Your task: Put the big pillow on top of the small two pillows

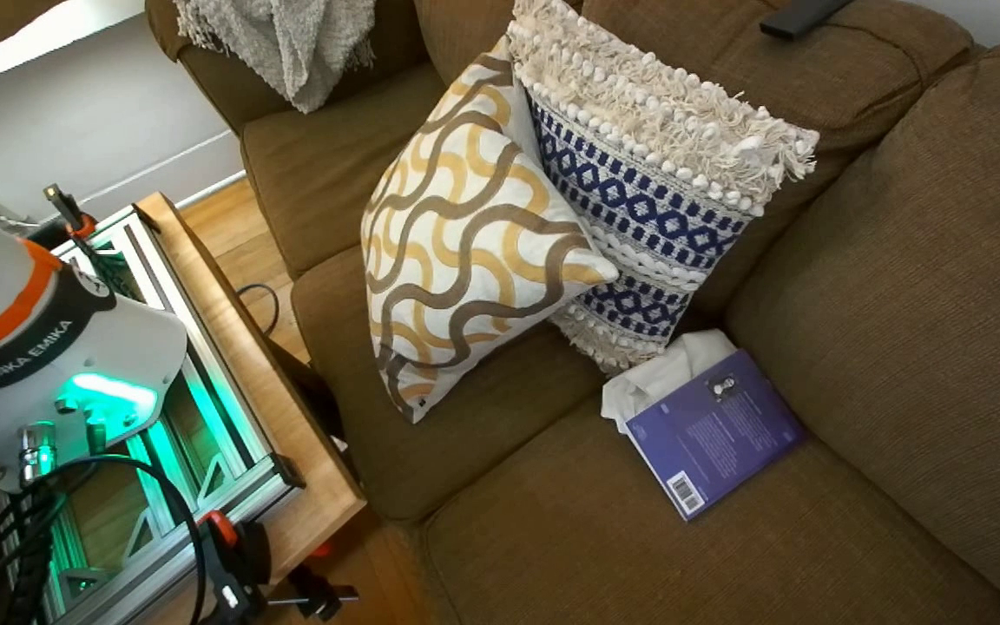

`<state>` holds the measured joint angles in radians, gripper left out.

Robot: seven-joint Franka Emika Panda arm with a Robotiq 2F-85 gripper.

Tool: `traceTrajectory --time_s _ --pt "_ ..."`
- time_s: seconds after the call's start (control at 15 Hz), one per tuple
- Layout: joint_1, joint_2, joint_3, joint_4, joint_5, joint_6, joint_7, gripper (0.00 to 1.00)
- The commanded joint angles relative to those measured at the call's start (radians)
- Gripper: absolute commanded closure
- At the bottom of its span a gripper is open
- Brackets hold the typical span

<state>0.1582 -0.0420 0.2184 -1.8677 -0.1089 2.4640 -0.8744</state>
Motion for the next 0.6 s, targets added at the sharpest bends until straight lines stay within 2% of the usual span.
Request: traceTrajectory --time_s 0.0,0.2,0.27,0.47,0.53 --pt "-0.031 -0.142 -0.071 -0.133 -0.011 0.001 0.042 0.98" --pt "-0.058 -0.178 -0.128 -0.189 0.006 0.016 0.126 0.98" --pt "-0.034 -0.117 -0.118 -0.133 -0.006 -0.003 0.072 0.92" --pt "-0.048 -0.139 -0.143 -0.169 -0.006 -0.002 0.108 0.92" --pt "-0.047 -0.141 -0.142 -0.173 -0.006 -0.002 0.114 0.98"
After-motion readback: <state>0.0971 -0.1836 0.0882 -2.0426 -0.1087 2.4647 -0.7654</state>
